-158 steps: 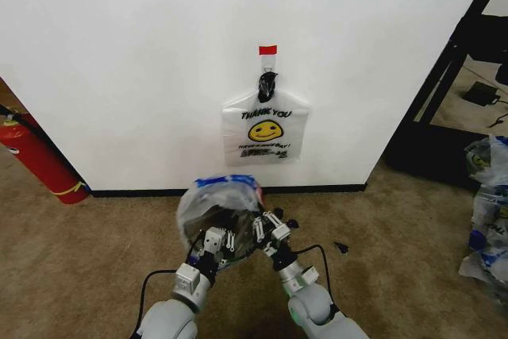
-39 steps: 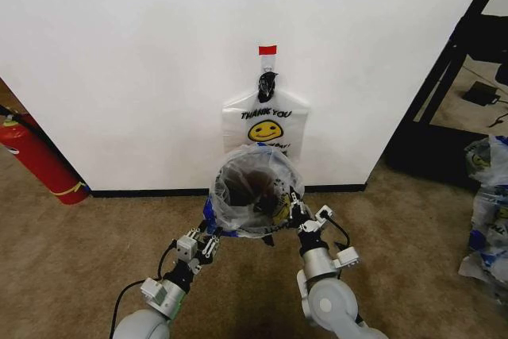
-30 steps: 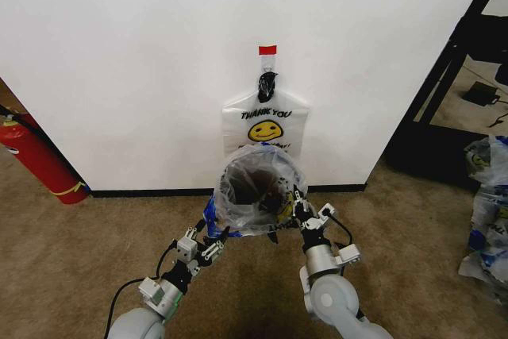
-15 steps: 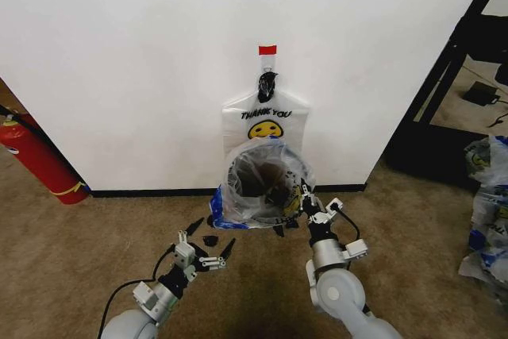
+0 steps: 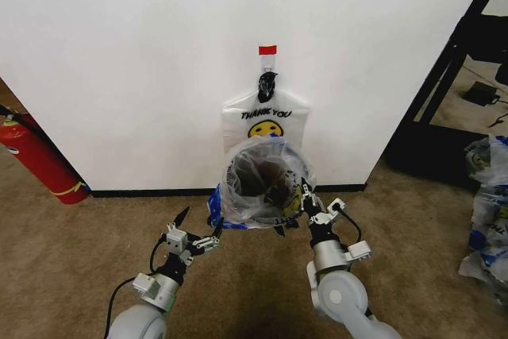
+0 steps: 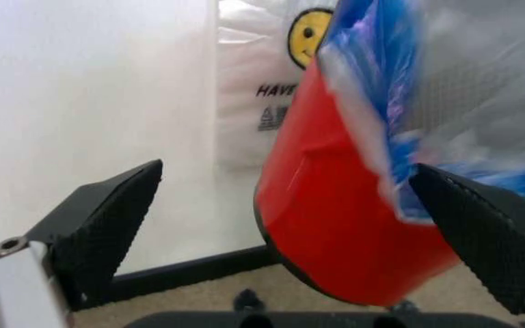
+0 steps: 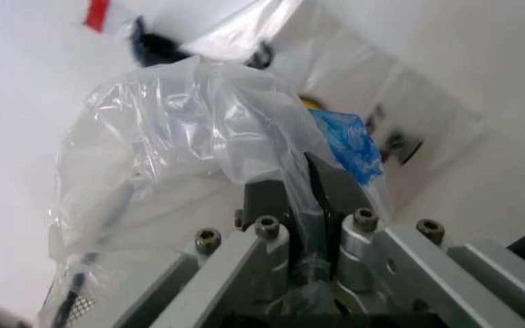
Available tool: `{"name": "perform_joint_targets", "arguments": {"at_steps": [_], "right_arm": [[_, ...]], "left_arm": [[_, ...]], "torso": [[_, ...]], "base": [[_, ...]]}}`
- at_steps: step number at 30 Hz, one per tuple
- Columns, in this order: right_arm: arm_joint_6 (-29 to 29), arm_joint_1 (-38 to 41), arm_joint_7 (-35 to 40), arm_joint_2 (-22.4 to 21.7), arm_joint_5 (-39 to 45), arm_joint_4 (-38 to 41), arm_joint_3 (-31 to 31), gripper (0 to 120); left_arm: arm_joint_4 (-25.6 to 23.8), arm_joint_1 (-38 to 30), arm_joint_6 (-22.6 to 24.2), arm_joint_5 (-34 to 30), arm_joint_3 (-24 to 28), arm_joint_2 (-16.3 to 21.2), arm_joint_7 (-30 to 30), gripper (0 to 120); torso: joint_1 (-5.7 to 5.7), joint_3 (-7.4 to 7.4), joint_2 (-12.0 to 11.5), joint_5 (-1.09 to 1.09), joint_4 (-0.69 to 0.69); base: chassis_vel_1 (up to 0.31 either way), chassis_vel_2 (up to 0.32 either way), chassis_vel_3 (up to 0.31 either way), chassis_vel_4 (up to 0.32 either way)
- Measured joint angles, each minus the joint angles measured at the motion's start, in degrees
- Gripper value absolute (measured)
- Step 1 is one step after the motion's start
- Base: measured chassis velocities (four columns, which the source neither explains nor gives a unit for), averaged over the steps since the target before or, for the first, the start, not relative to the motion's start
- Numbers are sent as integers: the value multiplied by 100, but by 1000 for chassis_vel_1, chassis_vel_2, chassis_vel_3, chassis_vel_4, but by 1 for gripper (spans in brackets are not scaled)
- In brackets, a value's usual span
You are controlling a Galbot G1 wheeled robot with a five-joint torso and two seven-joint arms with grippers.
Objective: Pick up the garbage bag from the wall and place it over the trash bin.
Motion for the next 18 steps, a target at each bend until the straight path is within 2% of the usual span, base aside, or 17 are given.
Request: {"name": "perform_joint_targets", "arguments": {"at_steps": [8, 18], "right_arm": [[-123, -286, 127, -21, 7, 572, -103, 1], [-138, -364, 137, -41, -46, 649, -108, 1]], "left_arm": [[274, -160, -79, 308, -54, 10, 13, 100], [164, -52, -189, 292, -54, 15, 76, 100]], "torso": [[0, 0, 0, 1, 0], [0, 0, 0, 2, 0]], "base": [[0, 0, 0, 0], [0, 0, 0, 0]]}}
